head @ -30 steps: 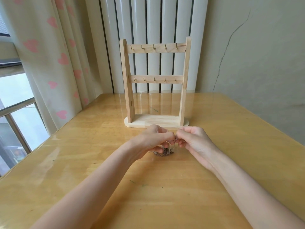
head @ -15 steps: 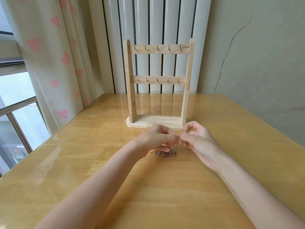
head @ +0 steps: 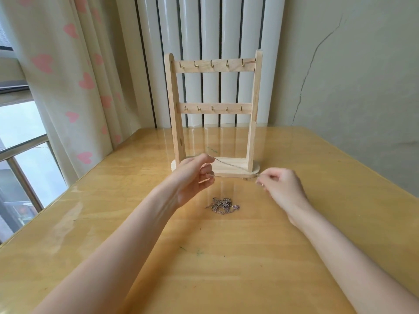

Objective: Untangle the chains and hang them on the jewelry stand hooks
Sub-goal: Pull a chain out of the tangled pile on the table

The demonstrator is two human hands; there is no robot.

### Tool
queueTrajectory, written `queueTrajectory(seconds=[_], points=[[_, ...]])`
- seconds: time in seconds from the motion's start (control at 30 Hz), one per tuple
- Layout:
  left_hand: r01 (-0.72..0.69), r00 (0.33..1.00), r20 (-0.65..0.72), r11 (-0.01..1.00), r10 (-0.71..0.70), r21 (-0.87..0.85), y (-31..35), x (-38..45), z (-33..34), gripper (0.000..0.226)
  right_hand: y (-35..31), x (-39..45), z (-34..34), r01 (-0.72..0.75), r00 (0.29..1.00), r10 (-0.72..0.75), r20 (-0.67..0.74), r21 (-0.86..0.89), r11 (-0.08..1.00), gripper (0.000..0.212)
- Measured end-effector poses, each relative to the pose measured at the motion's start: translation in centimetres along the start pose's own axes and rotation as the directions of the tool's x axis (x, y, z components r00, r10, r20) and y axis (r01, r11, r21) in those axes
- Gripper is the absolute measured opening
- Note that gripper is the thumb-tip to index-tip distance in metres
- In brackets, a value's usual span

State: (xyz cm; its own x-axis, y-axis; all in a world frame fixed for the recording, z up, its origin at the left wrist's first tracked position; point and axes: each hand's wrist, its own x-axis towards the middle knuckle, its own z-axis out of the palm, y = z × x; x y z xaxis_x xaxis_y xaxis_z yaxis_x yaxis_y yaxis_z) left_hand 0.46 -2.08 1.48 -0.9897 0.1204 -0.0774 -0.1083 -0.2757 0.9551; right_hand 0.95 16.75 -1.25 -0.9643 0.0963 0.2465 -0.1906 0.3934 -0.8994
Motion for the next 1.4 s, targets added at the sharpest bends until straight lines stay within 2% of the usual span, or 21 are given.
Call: queueTrajectory(seconds=[0.07,0.13,0.2,0.27,0.3,0.37,0.4,0.43,0.53,0.63,0.7,0.73,0.8,0.83,0.93,0.97,1.03,1.1,1.17,1.27,1.4], points=[[-0.046,0.999,0.001,0.997,0.046,-0.064,0.1,-0.1,-0.1,0.010,0.3,0.4,-0.5,-0.056,0.994,0.066,-0.085,0.109,0.992,0.029],[-0.051,0.998,0.025,0.978,0.057,-0.200,0.1,-0.3,0.0,0.013,0.2,0.4,-0.3,-0.086,0.995,0.094,-0.046,0.156,0.984,0.029],[-0.041,0.997,0.061,0.973,0.056,-0.227,0.3,-0.4,0.0,0.017,0.0,0.2,0.1,-0.120,0.993,0.114,0.040,0.250,0.961,0.027],[-0.085,0.994,0.070,0.995,0.088,-0.044,0.3,-0.3,-0.6,0.020,-0.2,0.2,-0.3,-0.198,0.979,0.156,0.128,0.453,0.869,0.023],[-0.120,0.991,0.068,0.989,0.114,0.091,0.2,-0.2,-0.9,0.019,-0.3,0.4,-0.8,-0.244,0.970,0.183,0.161,0.588,0.772,0.020],[-0.166,0.986,0.046,0.913,0.161,0.373,-0.3,-0.2,-1.3,0.013,-0.3,0.7,-1.7,-0.302,0.950,0.236,0.203,0.783,0.543,0.017],[-0.175,0.982,0.028,0.857,0.184,0.484,-0.6,-0.2,-1.4,0.010,-0.3,0.8,-1.9,-0.315,0.943,0.261,0.207,0.810,0.495,0.019],[-0.180,0.978,0.011,0.810,0.210,0.558,-0.8,-0.1,-1.3,0.009,-0.3,0.8,-1.8,-0.322,0.939,0.280,0.202,0.803,0.501,0.023],[-0.227,0.947,-0.038,0.748,0.319,0.623,-1.1,0.2,-1.0,0.012,-0.5,0.7,-1.2,-0.329,0.938,0.288,0.194,0.762,0.558,0.039],[-0.245,0.932,-0.066,0.754,0.356,0.610,-1.0,0.4,-1.4,0.016,-0.7,0.7,-1.3,-0.358,0.926,0.277,0.256,0.828,0.431,0.048],[-0.260,0.933,-0.008,0.687,0.361,0.679,-1.1,0.6,-1.4,0.016,-0.8,0.8,-1.5,-0.383,0.912,0.285,0.294,0.859,0.340,0.047],[-0.273,0.930,0.028,0.636,0.367,0.722,-1.2,0.6,-1.3,0.015,-0.9,0.7,-1.6,-0.396,0.907,0.289,0.308,0.856,0.332,0.042],[-0.310,0.914,0.066,0.583,0.400,0.751,-1.2,0.5,-1.0,0.015,-1.0,0.7,-1.7,-0.417,0.904,0.283,0.322,0.812,0.409,0.031],[-0.330,0.907,0.065,0.607,0.416,0.723,-1.0,0.4,-1.0,0.015,-0.9,0.7,-1.7,-0.422,0.905,0.281,0.319,0.759,0.497,0.026],[-0.372,0.917,0.049,0.804,0.396,0.465,0.2,-0.3,-1.1,0.016,-0.4,0.3,-1.0,-0.402,0.910,0.298,0.289,0.430,0.808,0.005],[-0.378,0.921,0.074,0.829,0.383,0.413,0.5,-0.5,-1.0,0.016,-0.4,0.1,-0.6,-0.376,0.916,0.292,0.275,0.337,0.863,0.009],[-0.388,0.921,0.149,0.805,0.360,0.449,0.9,-0.9,-0.4,0.013,-0.6,-0.3,0.2,-0.246,0.953,0.187,0.238,0.250,0.937,0.018],[-0.412,0.911,0.226,0.721,0.346,0.557,0.9,-1.1,0.7,0.013,-1.5,-0.7,0.7,-0.079,0.962,0.000,0.272,0.281,0.956,0.022],[-0.458,0.889,0.293,0.638,0.353,0.620,0.7,-1.0,1.6,0.013,-2.3,-1.1,1.0,-0.021,0.939,-0.117,0.323,0.393,0.919,0.025],[-0.460,0.886,0.291,0.619,0.360,0.637,0.8,-0.7,1.9,0.013,-2.7,-1.2,0.9,-0.087,0.925,-0.119,0.361,0.505,0.859,0.022],[-0.431,0.896,0.180,0.692,0.406,0.580,1.9,-0.7,0.7,0.012,-2.3,-0.7,0.0,-0.156,0.941,-0.034,0.337,0.522,0.839,0.010]])
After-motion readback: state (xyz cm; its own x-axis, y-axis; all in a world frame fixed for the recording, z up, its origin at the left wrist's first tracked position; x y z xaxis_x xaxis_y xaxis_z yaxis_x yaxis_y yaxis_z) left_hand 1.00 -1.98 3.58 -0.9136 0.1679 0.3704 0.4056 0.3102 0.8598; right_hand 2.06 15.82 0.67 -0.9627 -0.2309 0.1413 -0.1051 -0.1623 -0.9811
